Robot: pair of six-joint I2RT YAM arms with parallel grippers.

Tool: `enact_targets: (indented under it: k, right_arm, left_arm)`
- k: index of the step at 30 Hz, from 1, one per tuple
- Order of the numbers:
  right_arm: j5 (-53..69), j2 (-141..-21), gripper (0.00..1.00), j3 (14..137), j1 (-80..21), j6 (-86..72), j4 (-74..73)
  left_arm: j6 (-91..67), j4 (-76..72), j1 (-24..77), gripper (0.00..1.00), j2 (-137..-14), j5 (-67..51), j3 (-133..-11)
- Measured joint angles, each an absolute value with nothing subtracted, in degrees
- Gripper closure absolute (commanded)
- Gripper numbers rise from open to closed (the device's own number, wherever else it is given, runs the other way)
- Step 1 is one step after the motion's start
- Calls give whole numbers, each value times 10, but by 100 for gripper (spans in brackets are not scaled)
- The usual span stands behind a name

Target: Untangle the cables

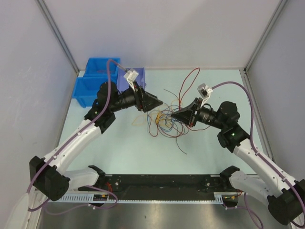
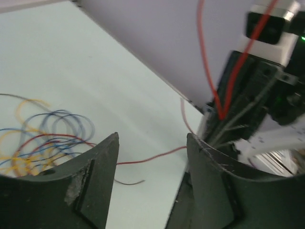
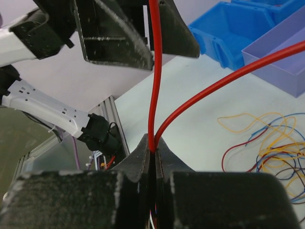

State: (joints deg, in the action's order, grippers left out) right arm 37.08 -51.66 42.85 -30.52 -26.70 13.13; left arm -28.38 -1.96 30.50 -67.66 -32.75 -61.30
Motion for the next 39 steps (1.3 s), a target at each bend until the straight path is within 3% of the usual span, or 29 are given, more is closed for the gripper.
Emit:
enact_targets:
  k: [6, 13, 19, 24, 27, 31, 33, 34, 35, 36, 38, 39]
  right_arm:
    - [426, -550, 100, 449, -303, -267, 138]
    - [444, -573, 100, 449, -312, -267, 140]
    - [445, -579, 100, 451, -326, -267, 141]
    - [445, -579, 100, 456, -333, -267, 147]
    - [445, -579, 100, 457, -336, -267, 150]
    - [444, -580, 100, 457, -337, -266, 145]
    - [439, -580, 100, 457, -337, -262, 141]
    - [438, -580, 97, 457, -337, -261, 141]
    - [437, -579, 64, 457, -337, -259, 141]
    - [433, -578, 40, 457, -337, -258, 139]
    - [423, -577, 6, 457, -338, -256, 135]
    - [407, -574, 0, 457, -340, -249, 128]
  left_arm:
    - [-328, -135, 307, 43, -664, -440, -573]
    - [-363, -216, 317, 46, -670, -487, -570]
    - [-354, -195, 349, 46, -707, -486, -589]
    - [-335, -155, 368, 52, -732, -465, -615]
    - [-331, -151, 376, 63, -744, -455, -621]
    - [-330, -148, 387, 100, -753, -450, -627]
    - [-328, -143, 393, 100, -754, -449, -635]
    - [-326, -139, 396, 100, -754, -445, -637]
    - [-325, -135, 397, 100, -754, -441, -640]
    - [-324, -130, 399, 100, -754, -433, -641]
    - [-315, -118, 400, 100, -753, -413, -644]
    - [-308, -103, 400, 100, -753, -395, -647]
